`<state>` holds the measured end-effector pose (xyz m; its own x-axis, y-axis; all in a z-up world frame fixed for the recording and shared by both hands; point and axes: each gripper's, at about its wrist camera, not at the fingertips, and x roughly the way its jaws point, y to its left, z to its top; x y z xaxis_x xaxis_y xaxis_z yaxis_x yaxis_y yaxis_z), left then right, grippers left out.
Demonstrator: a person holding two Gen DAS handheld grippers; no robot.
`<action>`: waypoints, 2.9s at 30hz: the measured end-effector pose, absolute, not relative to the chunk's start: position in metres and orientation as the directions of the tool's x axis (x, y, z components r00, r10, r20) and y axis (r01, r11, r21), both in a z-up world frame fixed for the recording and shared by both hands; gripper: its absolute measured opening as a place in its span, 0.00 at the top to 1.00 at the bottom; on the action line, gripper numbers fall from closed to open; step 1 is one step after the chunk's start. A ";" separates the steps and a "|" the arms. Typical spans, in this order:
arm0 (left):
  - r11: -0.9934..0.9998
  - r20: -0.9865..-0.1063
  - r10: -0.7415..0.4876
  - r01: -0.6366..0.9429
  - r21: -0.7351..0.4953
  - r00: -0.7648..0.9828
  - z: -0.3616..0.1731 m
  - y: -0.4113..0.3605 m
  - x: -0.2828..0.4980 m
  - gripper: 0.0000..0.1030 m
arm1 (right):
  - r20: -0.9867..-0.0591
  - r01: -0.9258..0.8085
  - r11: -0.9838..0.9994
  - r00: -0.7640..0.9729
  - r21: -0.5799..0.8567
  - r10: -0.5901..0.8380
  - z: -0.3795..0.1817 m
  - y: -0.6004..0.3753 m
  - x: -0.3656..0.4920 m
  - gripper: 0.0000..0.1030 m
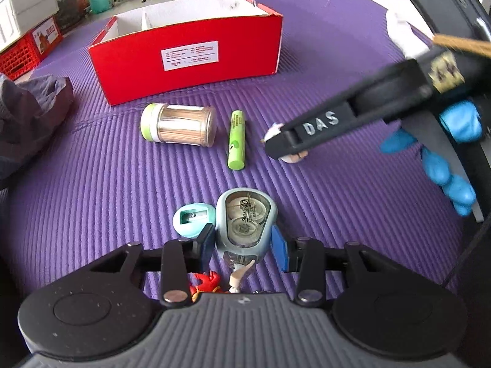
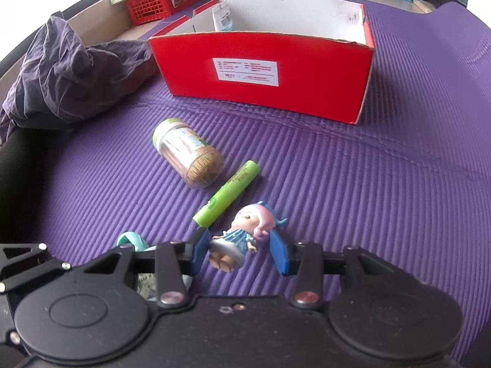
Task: Organize rigid objects
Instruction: 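Grasp the grey-blue tape dispenser with left tool while right tool grasps the doll figurine, then carry tape dispenser and doll figurine up over the red box, then lower the tape dispenser into the box and open the left tool while right tool releases the doll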
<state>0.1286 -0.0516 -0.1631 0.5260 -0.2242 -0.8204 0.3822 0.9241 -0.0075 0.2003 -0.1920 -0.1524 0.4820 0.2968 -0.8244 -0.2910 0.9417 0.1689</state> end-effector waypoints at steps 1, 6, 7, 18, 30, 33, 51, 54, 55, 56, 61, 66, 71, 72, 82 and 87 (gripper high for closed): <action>0.925 -0.820 -0.227 0.380 -0.013 0.526 -0.162 -0.051 0.129 0.63 | -0.822 -0.289 0.941 0.483 0.173 0.300 -0.151 -0.193 0.199 0.59; 0.929 -0.804 -0.241 0.368 -0.030 0.544 -0.152 -0.046 0.133 0.63 | -0.811 -0.282 0.939 0.493 0.195 0.316 -0.143 -0.197 0.196 0.69; 0.929 -0.798 -0.241 0.368 -0.026 0.552 -0.150 -0.046 0.134 0.63 | -0.810 -0.275 0.940 0.493 0.202 0.318 -0.142 -0.197 0.196 0.69; 0.947 -0.763 -0.235 0.317 -0.041 0.602 -0.129 -0.029 0.153 0.63 | -0.799 -0.267 0.941 0.508 0.209 0.322 -0.133 -0.201 0.193 0.69; 0.952 -0.687 -0.269 0.297 -0.081 0.675 -0.076 -0.021 0.203 0.63 | -0.746 -0.282 0.941 0.582 0.188 0.324 -0.085 -0.207 0.219 0.69; 0.950 -0.663 -0.277 0.300 -0.082 0.695 -0.056 -0.023 0.224 0.63 | -0.720 -0.277 0.943 0.614 0.187 0.323 -0.067 -0.211 0.235 0.69; 0.957 -0.639 -0.237 0.288 -0.025 0.732 -0.017 -0.052 0.376 0.63 | -0.678 -0.230 0.966 0.693 0.117 0.247 -0.040 -0.212 0.351 0.69; 0.959 -0.650 -0.224 0.283 -0.014 0.726 -0.028 -0.060 0.398 0.63 | -0.693 -0.217 0.970 0.683 0.107 0.229 -0.052 -0.210 0.366 0.69; 0.960 -0.656 -0.219 0.281 -0.011 0.723 -0.032 -0.062 0.406 0.63 | -0.700 -0.212 0.971 0.678 0.106 0.225 -0.058 -0.210 0.372 0.69; 0.960 -0.663 -0.215 0.279 -0.010 0.717 -0.036 -0.064 0.414 0.63 | -0.707 -0.210 0.972 0.671 0.105 0.221 -0.062 -0.209 0.376 0.69; 0.965 -0.699 -0.191 0.261 -0.007 0.689 -0.062 -0.071 0.449 0.63 | -0.742 -0.208 0.973 0.636 0.098 0.211 -0.088 -0.202 0.393 0.69; 0.967 -0.729 -0.187 0.255 -0.018 0.659 -0.085 -0.078 0.470 0.63 | -0.755 -0.217 0.973 0.626 0.073 0.196 -0.107 -0.195 0.409 0.69; 0.970 -0.755 -0.179 0.243 -0.026 0.631 -0.104 -0.083 0.484 0.63 | -0.746 -0.221 0.973 0.637 0.067 0.196 -0.118 -0.191 0.422 0.69; 0.970 -0.760 -0.177 0.243 -0.025 0.626 -0.108 -0.084 0.486 0.63 | -0.751 -0.219 0.973 0.630 0.071 0.196 -0.120 -0.190 0.425 0.69; 0.963 -0.792 -0.157 0.271 0.011 0.590 -0.119 -0.084 0.491 0.63 | -0.788 -0.235 0.969 0.580 0.081 0.206 -0.132 -0.184 0.420 0.68; 0.961 -0.808 -0.152 0.276 0.013 0.569 -0.118 -0.085 0.486 0.62 | -0.792 -0.239 0.966 0.570 0.093 0.218 -0.127 -0.185 0.415 0.65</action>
